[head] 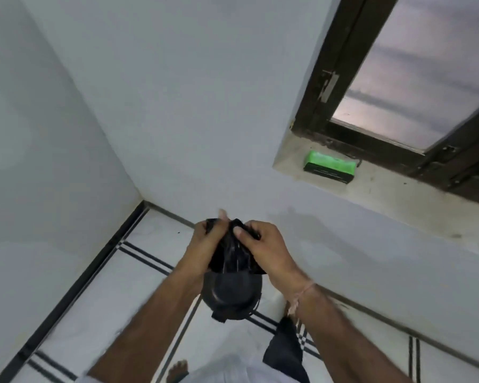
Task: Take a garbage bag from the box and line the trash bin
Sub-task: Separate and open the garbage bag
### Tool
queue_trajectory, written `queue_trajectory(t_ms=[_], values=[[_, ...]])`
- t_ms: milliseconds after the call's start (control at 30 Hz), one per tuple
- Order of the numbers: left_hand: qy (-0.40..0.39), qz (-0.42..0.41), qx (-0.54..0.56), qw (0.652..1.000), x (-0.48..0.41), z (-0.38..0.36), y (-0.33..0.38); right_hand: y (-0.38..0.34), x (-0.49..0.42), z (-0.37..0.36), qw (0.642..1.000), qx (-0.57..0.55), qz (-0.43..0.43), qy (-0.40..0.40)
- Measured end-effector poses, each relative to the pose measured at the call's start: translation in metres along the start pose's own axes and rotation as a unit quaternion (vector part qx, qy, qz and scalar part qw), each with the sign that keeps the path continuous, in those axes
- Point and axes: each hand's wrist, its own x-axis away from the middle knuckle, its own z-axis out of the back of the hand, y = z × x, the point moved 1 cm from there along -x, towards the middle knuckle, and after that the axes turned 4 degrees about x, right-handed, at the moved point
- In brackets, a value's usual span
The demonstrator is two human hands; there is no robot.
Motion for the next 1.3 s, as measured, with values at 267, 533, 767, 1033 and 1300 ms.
queue_trajectory(t_ms=[267, 533, 767, 1033, 1300], values=[[0.114, -0.02, 0.04, 0.992, 0.053, 0.137, -0.011, -0.029, 0.067, -0.051, 0.989, -0.131, -0.069, 0.002], [0.21, -0.089, -0.28, 0.932, 0.1, 0.18, -0.044, -0.034, 0.111, -0.084, 0.99, -0.125, -0.049, 0.04], [-0.061, -0.132, -0.103, 0.984, 0.137, 0.135, -0.038, -0.061, 0.137, -0.109, 0.987, -0.156, 0.006, -0.035], [-0.022, -0.132, -0.017, 0.991, 0.153, 0.172, -0.039, -0.04, 0.168, -0.126, 0.968, -0.218, -0.046, 0.116], [-0.03, -0.13, 0.008, 0.991, 0.157, 0.204, -0.016, -0.06, 0.19, -0.183, 0.971, -0.225, -0.028, 0.077]])
